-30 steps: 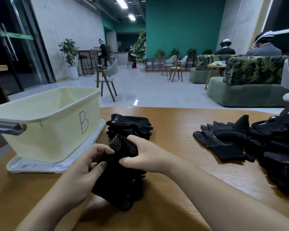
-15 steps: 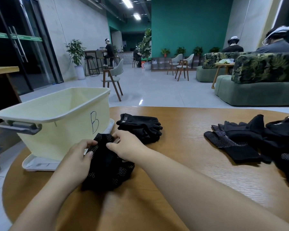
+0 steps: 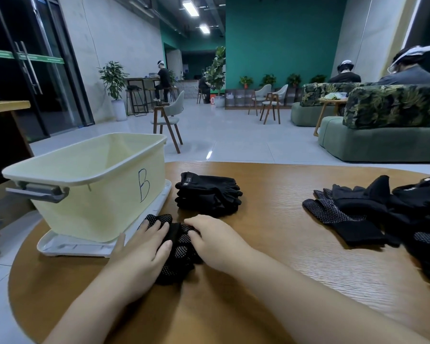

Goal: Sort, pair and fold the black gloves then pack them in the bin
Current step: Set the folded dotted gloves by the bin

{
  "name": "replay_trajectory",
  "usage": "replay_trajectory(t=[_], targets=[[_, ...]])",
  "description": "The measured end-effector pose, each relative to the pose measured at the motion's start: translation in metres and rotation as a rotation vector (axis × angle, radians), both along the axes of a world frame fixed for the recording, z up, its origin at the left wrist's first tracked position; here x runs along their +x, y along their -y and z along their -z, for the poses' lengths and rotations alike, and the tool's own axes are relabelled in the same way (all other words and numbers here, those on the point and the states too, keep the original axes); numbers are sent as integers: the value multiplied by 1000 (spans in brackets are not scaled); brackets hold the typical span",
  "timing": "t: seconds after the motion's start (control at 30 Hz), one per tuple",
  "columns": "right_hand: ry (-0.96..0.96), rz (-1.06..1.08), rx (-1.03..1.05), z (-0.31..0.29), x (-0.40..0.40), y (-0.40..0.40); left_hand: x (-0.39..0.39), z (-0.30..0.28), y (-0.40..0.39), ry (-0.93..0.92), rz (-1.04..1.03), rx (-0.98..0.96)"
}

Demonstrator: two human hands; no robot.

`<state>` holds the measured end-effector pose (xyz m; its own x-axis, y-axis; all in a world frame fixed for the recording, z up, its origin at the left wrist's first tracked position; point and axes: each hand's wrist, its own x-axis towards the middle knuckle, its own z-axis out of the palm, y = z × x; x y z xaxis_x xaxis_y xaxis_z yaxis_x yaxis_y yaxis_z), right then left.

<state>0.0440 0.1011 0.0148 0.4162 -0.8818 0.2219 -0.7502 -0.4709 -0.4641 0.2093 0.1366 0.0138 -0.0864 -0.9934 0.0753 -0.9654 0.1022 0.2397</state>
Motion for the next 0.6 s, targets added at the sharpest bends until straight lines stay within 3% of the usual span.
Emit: replay_trajectory(t=[0.13,0.33,0.6], targets=[[47,7,-92,2,-39,-10,-11,-4,0,-18,67,-132],[37,133,-228,2,-107,-23,-54,0,3,-142,414,-337],[-199,509,-434,11,-185,-36,-146,4,9,-54,618,-479]])
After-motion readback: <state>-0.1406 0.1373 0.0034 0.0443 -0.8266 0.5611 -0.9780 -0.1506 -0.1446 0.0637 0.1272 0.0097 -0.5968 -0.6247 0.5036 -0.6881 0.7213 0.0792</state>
